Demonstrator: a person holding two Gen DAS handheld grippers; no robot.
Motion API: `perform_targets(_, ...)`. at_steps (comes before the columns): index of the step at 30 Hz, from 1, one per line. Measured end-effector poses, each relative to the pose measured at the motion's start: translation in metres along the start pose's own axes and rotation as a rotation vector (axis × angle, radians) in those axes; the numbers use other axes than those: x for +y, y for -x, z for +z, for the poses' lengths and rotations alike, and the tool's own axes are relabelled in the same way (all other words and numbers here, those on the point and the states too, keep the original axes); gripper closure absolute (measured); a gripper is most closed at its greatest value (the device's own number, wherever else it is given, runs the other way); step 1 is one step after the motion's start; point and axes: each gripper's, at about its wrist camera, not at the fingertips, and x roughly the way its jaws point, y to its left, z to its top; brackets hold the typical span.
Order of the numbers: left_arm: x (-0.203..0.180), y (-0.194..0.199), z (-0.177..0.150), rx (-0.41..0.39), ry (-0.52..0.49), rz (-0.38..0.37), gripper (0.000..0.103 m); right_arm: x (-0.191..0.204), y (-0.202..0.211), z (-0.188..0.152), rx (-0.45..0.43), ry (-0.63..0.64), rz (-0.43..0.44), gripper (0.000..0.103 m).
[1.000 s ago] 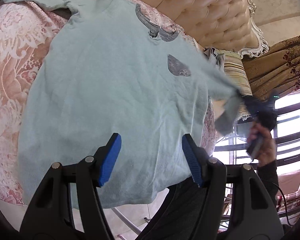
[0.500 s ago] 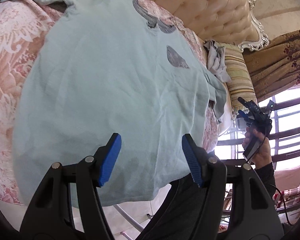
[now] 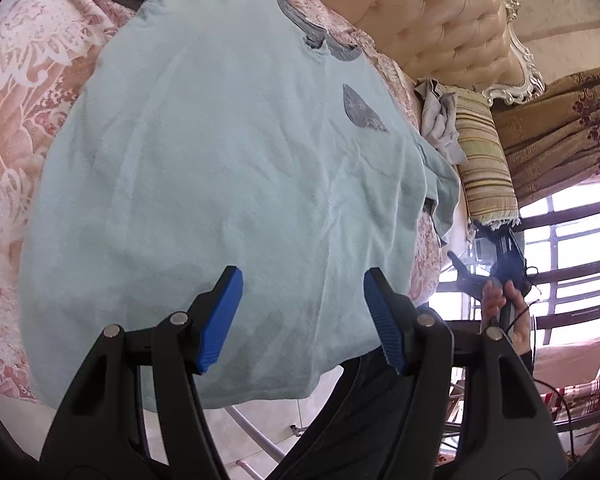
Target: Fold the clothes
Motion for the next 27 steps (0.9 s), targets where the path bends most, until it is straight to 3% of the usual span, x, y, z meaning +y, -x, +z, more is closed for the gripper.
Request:
perform_targets(5, 0.001, 0.004, 0.002, -0.013, 0.004, 0.012, 0.037, -0.017, -0.019, 0.008, -0.01, -0.127, 0.019, 0.022)
perform_targets(10, 0.006, 0.002, 0.003, -0.012, 0.024, 0.024, 0.037, -0.001, -0.018, 0.015, -0.078, -0.062, 0.045, 0.022)
perform_targets(11, 0.006, 0.001, 0.003, -0.009, 0.025, 0.026, 0.037, 0.002, -0.018, 0.016, -0.091, -0.049, 0.05, 0.032)
perform_targets(12, 0.006, 0.001, 0.002, -0.007, 0.026, 0.026, 0.037, 0.005, -0.018, 0.018, -0.105, -0.037, 0.056, 0.052)
perform_targets(13, 0.006, 0.001, 0.002, -0.007, 0.026, 0.026, 0.037, 0.008, -0.017, 0.019, -0.118, -0.024, 0.061, 0.061)
perform_targets(14, 0.006, 0.002, 0.002, -0.008, 0.028, 0.025, 0.037, 0.012, -0.017, 0.021, -0.132, -0.011, 0.066, 0.086)
perform_targets(15, 0.007, 0.002, 0.002, -0.01, 0.03, 0.025, 0.037, 0.015, -0.017, 0.022, -0.145, 0.002, 0.071, 0.098)
perform_targets(17, 0.008, 0.003, 0.003, -0.012, 0.033, 0.025, 0.037, 0.022, -0.016, 0.025, -0.176, 0.034, 0.08, 0.098)
perform_targets(19, 0.008, 0.005, 0.004, -0.016, 0.025, 0.022, 0.037, 0.068, 0.018, 0.014, -0.327, 0.297, 0.002, 0.098)
perform_targets(21, 0.009, 0.008, 0.008, -0.019, 0.011, 0.016, 0.037, 0.11, 0.035, -0.016, -0.459, 0.611, -0.162, 0.098)
perform_targets(22, 0.011, 0.014, 0.012, -0.04, -0.007, 0.021, 0.037, 0.124, 0.033, -0.037, -0.485, 0.777, -0.278, 0.098)
perform_targets(25, 0.029, 0.035, 0.039, -0.122, -0.098, 0.1, 0.037, 0.118, 0.0, -0.072, -0.384, 1.06, -0.537, 0.098)
perform_targets(27, 0.058, 0.049, 0.069, -0.166, -0.084, 0.17, 0.037, 0.101, -0.02, -0.069, -0.282, 1.07, -0.601, 0.098)
